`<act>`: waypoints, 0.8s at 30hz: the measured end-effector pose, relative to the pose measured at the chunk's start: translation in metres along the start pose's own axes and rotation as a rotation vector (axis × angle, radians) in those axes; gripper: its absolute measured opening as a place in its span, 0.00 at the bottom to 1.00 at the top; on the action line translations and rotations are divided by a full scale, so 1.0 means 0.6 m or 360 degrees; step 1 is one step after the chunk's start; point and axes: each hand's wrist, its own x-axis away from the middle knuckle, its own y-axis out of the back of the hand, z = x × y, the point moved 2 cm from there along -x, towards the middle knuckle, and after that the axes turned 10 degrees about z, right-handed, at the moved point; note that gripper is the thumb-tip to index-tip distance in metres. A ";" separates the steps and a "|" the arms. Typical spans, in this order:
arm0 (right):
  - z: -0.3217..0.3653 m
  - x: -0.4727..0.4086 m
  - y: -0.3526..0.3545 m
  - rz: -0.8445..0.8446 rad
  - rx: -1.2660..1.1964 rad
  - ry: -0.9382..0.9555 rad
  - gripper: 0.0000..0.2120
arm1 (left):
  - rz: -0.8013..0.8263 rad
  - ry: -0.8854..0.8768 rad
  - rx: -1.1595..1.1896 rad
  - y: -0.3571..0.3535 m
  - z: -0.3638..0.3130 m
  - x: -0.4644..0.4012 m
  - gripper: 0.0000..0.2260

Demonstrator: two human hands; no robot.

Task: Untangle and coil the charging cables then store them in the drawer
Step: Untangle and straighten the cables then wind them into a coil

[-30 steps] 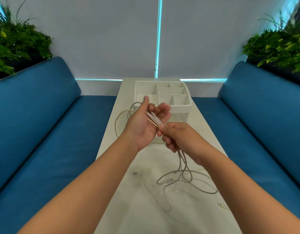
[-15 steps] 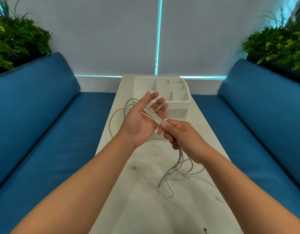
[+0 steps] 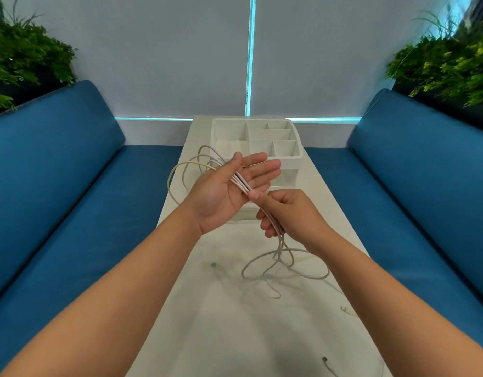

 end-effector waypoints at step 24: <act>-0.018 0.000 -0.008 0.0112 0.0172 -0.0096 0.11 | 0.0045 -0.0115 0.0003 0.017 -0.010 0.005 0.19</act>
